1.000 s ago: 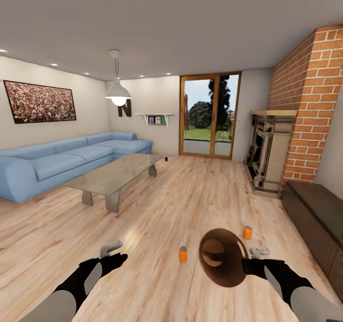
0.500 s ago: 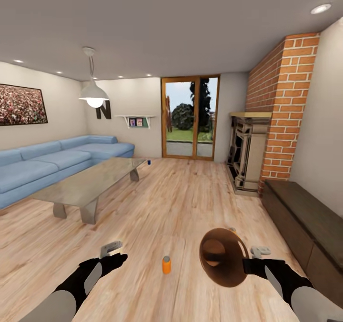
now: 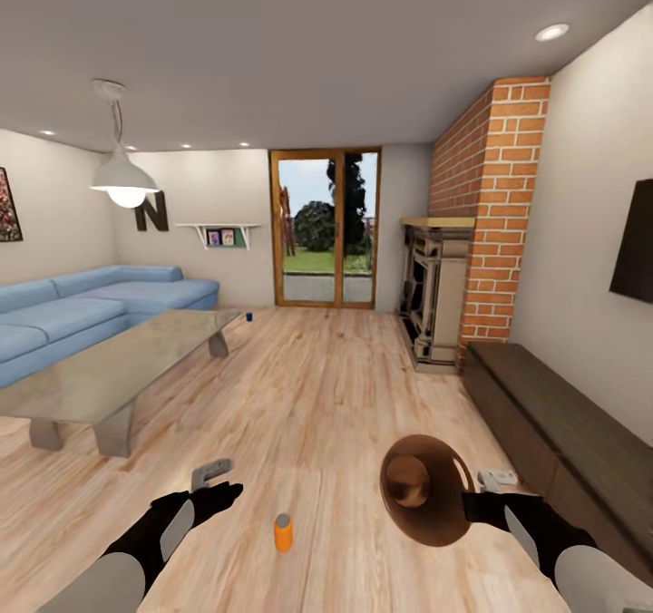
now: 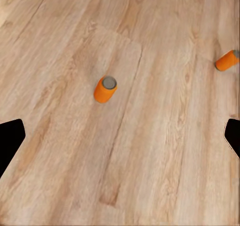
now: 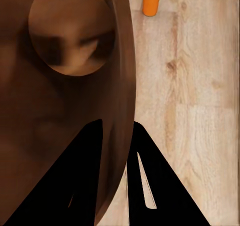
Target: Put the three can of soda from the living room inside the tash can in the kitchen.
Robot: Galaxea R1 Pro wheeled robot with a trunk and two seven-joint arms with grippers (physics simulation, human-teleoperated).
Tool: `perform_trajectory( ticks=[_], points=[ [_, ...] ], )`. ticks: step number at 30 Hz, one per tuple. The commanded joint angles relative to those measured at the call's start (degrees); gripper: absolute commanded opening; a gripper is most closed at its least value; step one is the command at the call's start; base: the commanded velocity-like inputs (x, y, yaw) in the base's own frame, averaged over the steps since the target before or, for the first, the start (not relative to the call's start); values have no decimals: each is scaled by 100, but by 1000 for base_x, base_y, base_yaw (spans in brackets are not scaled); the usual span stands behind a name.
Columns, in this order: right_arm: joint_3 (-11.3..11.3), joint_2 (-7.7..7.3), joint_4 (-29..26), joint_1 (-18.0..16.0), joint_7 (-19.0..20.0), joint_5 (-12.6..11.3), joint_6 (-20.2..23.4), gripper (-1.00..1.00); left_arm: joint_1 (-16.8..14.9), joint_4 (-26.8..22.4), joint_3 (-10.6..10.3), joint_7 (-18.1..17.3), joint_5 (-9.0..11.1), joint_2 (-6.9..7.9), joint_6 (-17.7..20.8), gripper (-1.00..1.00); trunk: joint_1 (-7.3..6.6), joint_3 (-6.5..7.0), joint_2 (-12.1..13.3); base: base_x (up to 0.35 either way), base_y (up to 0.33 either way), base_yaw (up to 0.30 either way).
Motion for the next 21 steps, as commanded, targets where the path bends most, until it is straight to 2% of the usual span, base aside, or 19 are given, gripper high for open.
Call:
perform_trajectory(
  ticks=[1, 10, 21],
  points=[
    [-47, 1, -12, -4, 28, -61, 3, -100, 0, 1, 0, -3, 0, 0, 0, 100, 0, 6, 0, 309, -3, -232],
    [-221, 7, -12, -6, 36, -61, 3, -100, 0, 1, 0, -22, 0, 2, 1, 100, 0, 49, 0, 318, -1, -230],
    [-246, 5, -12, -5, 37, -61, 3, -100, 0, 1, 0, -30, 8, 3, 11, 100, 0, 81, 0, 318, 84, -208]
  ],
)
